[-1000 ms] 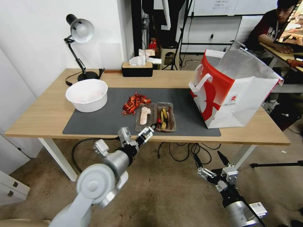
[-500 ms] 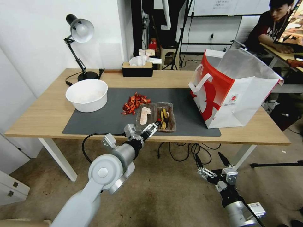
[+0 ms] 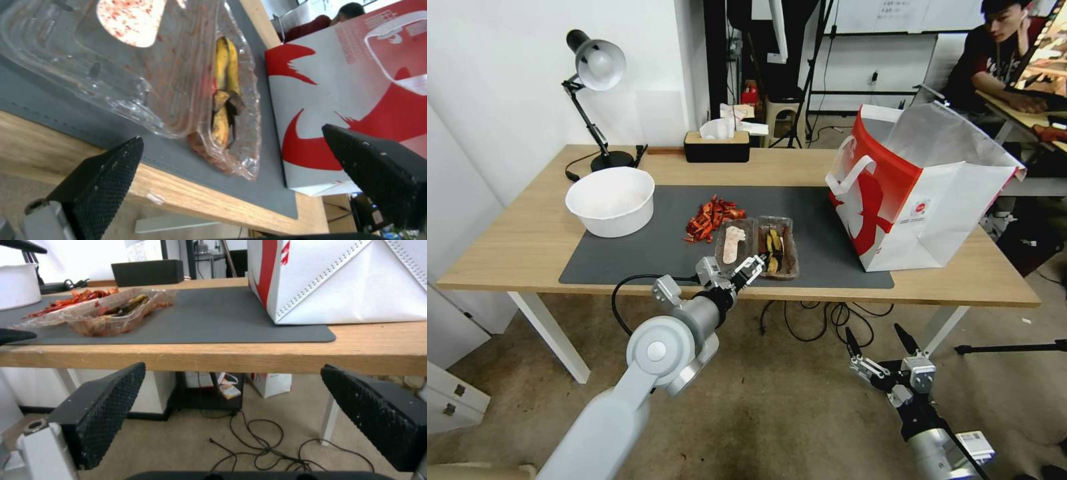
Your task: Close the disposable takeout box, then place it into the delivery bag.
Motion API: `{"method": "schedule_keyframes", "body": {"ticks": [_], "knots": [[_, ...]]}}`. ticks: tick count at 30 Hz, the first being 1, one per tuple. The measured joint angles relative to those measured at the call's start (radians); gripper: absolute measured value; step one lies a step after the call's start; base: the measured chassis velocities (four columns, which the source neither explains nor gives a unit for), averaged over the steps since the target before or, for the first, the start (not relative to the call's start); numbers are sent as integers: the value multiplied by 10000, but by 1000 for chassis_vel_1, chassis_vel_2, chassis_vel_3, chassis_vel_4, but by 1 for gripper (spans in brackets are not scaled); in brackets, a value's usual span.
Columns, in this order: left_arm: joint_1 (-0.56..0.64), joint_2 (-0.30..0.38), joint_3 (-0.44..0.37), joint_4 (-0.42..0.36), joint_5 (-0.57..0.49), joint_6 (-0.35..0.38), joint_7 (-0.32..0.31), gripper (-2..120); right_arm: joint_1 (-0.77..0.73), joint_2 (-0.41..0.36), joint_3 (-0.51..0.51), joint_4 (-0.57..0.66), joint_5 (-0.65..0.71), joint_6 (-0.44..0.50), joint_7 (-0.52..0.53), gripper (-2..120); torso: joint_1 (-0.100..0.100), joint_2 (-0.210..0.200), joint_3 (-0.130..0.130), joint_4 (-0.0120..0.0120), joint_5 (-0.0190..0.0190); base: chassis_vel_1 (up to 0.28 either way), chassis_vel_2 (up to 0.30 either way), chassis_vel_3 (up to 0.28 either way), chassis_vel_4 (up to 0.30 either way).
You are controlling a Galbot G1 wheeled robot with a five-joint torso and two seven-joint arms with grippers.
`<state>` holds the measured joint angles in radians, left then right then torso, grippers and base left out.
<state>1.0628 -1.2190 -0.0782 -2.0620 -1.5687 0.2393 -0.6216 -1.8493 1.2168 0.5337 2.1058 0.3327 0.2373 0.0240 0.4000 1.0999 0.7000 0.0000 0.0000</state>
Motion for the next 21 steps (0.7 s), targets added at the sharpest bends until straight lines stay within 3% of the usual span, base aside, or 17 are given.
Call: {"method": "schedule_keyframes", "body": {"ticks": [21], "knots": [[-360,-106,-1,387,-29,-316,-87,100,-4,183,-77,-82,-79,53,0,100,0,0,-1,0,0,0,0,0,0]]}}
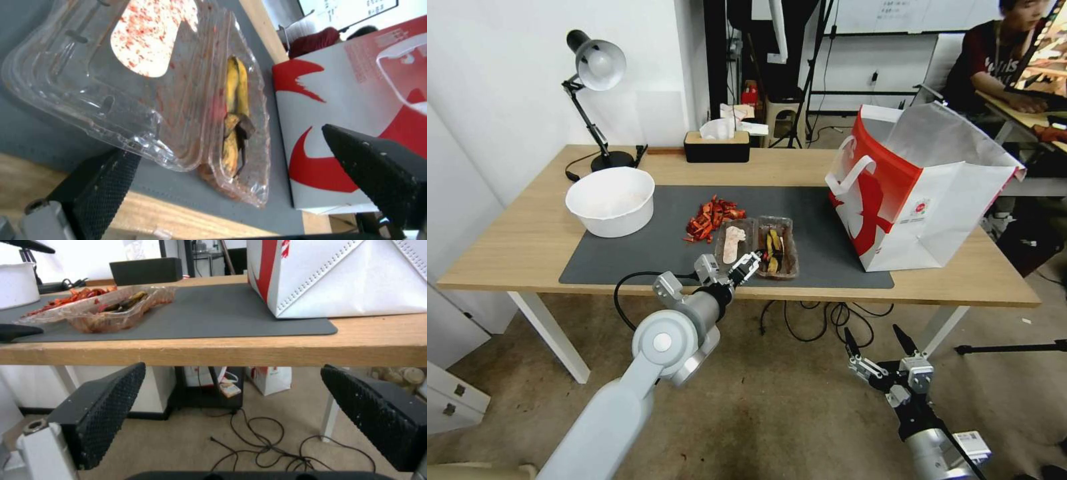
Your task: Close the disposable takeout box, then place it into the delivery bag.
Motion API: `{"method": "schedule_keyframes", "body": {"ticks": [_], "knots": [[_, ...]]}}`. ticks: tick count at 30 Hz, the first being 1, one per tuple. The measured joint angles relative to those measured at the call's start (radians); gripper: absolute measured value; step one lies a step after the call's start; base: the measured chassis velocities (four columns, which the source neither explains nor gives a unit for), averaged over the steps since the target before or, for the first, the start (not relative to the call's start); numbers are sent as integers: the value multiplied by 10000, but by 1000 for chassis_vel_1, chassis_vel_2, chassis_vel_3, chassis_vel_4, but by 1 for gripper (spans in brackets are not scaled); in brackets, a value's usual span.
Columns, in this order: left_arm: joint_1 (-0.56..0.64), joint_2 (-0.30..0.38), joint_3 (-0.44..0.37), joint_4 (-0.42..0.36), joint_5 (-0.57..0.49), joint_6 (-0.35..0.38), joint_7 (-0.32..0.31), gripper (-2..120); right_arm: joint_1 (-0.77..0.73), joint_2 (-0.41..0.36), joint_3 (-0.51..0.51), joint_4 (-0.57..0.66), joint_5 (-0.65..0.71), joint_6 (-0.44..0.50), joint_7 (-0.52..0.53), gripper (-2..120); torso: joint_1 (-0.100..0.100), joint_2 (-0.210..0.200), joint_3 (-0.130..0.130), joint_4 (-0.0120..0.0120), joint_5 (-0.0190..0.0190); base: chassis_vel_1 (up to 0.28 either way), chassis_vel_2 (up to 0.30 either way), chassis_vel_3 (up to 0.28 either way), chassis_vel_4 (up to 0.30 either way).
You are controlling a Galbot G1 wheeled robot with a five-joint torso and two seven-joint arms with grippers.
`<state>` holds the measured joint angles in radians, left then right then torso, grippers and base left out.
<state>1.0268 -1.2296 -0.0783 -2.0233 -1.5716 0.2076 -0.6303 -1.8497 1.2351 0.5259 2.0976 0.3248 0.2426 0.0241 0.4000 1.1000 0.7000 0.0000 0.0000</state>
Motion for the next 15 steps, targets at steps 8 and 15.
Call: {"method": "schedule_keyframes", "body": {"ticks": [8,15], "knots": [[65,-17,-151,-154,-102,-93,260,100,-21,60,-34,-4,-93,13,-4,100,0,0,0,0,0,0,0,0,0],[83,24,-281,-238,-140,-130,459,100,-20,103,-88,-27,-156,24,-9,100,0,0,0,0,0,0,0,0,0]]}}
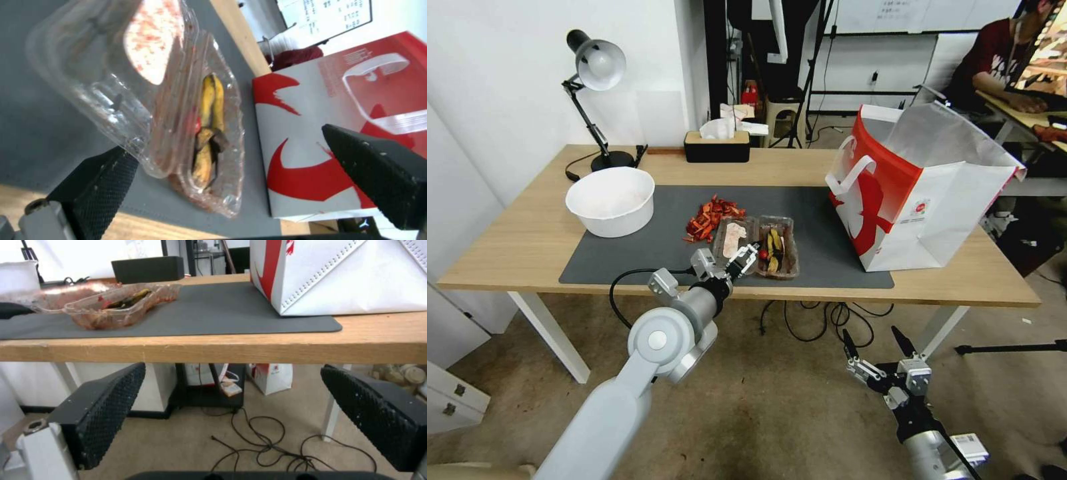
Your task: Close the disposable takeout box, then place it into the delivery bag.
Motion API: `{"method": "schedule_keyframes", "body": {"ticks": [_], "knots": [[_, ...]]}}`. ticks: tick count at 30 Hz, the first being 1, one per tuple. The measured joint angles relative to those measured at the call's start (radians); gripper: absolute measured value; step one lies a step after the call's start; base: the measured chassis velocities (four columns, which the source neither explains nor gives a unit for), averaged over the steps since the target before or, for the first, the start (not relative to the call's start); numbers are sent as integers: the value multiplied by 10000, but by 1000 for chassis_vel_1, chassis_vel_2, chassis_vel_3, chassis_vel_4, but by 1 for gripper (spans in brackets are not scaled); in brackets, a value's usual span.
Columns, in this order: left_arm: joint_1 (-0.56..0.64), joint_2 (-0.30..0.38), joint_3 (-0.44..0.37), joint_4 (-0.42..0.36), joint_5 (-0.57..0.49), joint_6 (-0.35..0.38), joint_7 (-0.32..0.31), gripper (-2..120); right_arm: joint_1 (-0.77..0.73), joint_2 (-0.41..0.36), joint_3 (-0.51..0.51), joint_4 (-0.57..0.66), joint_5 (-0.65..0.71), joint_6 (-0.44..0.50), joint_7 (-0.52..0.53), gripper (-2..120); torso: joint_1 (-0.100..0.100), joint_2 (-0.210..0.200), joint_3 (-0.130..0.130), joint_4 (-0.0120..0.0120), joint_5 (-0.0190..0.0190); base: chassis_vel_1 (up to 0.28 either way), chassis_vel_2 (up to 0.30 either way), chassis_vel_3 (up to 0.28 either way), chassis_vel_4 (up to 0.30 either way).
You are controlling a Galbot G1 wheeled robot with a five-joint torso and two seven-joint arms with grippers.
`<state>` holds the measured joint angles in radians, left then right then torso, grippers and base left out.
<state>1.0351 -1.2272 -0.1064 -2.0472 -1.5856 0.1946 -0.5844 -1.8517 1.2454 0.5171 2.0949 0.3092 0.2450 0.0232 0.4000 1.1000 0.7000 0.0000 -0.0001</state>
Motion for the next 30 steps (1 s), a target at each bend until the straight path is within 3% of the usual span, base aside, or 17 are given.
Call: {"method": "schedule_keyframes", "body": {"ticks": [30], "knots": [[-637,157,-406,-188,-526,-303,977,100,-115,106,-74,77,-228,21,-13,100,0,0,0,0,0,0,0,0,0]]}}
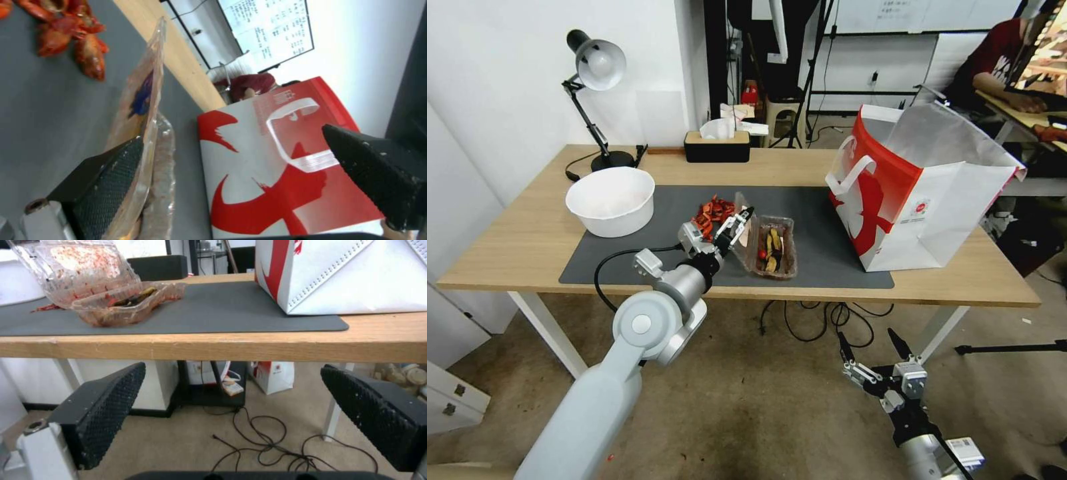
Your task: Close the disposable takeout box, then place it into the delivery bag.
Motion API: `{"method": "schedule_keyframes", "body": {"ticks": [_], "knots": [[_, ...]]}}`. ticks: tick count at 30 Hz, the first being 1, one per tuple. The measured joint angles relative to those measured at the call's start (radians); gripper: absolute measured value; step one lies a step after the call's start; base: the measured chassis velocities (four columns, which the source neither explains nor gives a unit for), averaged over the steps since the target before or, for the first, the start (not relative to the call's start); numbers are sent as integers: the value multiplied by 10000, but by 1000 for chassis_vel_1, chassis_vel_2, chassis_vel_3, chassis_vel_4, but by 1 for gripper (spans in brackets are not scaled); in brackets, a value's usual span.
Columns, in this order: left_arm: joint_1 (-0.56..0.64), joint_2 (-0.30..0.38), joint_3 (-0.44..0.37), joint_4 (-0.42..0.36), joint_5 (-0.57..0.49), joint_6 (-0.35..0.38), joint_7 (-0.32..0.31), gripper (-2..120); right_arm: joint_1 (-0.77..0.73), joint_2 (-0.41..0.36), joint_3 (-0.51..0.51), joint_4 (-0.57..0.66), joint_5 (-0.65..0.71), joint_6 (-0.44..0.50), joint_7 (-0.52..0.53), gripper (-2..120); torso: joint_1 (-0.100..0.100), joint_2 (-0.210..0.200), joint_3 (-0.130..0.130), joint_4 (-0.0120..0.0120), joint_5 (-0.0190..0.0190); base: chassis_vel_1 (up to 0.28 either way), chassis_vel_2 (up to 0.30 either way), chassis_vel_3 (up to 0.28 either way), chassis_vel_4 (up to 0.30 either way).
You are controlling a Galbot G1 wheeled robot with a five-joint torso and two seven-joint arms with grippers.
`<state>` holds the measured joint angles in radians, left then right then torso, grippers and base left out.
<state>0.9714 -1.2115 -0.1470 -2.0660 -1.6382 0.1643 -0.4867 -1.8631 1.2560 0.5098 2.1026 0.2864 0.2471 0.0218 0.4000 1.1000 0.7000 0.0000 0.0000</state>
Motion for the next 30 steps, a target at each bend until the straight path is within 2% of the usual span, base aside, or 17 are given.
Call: {"method": "schedule_keyframes", "body": {"ticks": [15,23,29,30], "knots": [[-531,-46,541,254,-24,132,117,100,-70,24,35,31,-23,94,-4,100,0,0,0,0,1,0,0,0,0],[-1303,-145,1535,831,205,175,161,100,-298,-73,222,191,-6,117,-5,100,-1,0,0,0,2,0,0,0,0],[-2744,16,2875,1640,342,318,15,100,-596,-98,541,379,115,224,-3,100,0,0,1,-2,0,0,0,0,0],[-2744,16,2875,1640,342,318,15,100,-596,-98,541,379,115,224,-3,100,0,0,1,-2,0,0,0,0,0]]}}
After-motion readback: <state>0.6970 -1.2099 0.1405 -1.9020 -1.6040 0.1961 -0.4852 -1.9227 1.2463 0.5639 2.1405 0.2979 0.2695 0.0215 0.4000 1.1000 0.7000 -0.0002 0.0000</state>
